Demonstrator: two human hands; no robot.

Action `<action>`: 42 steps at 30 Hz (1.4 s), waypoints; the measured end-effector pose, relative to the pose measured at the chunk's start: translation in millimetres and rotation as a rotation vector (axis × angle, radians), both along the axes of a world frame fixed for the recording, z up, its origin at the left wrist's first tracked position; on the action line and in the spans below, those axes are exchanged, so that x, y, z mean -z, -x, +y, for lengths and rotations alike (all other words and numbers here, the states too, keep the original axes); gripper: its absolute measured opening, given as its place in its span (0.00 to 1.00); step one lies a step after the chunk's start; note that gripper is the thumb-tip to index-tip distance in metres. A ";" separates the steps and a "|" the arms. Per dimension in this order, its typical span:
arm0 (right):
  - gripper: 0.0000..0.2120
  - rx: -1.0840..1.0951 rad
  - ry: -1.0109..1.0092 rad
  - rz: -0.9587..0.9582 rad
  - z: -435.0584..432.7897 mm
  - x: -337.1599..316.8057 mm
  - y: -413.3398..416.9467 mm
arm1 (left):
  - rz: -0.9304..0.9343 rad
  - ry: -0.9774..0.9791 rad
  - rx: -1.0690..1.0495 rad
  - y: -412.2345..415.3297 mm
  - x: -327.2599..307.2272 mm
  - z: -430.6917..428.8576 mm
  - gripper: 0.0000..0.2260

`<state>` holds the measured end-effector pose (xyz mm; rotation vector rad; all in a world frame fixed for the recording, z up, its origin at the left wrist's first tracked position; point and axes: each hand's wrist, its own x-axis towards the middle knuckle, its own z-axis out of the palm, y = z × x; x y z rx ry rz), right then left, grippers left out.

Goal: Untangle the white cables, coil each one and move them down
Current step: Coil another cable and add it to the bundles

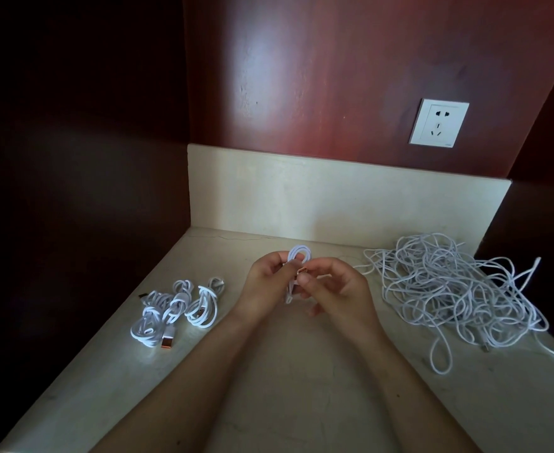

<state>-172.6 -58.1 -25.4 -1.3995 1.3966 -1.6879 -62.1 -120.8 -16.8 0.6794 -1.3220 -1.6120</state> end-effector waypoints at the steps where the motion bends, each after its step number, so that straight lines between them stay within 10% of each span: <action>1: 0.06 0.023 0.000 0.000 -0.7 0.8 -0.5 | 0.004 0.002 0.001 0.1 0.3 0.1 0.09; 18: 0.06 0.093 -0.081 -0.240 2.1 -5.6 7.6 | -0.144 0.385 -0.085 0.1 8.8 -0.1 0.10; 32: 0.03 0.060 -0.122 -0.663 -3.1 -2.0 8.4 | 0.038 -0.005 0.197 -0.2 8.5 -2.2 0.11; 42: 0.04 0.078 -0.005 -0.300 -3.8 0.6 14.5 | 0.155 -0.211 0.323 -6.2 2.3 -2.3 0.11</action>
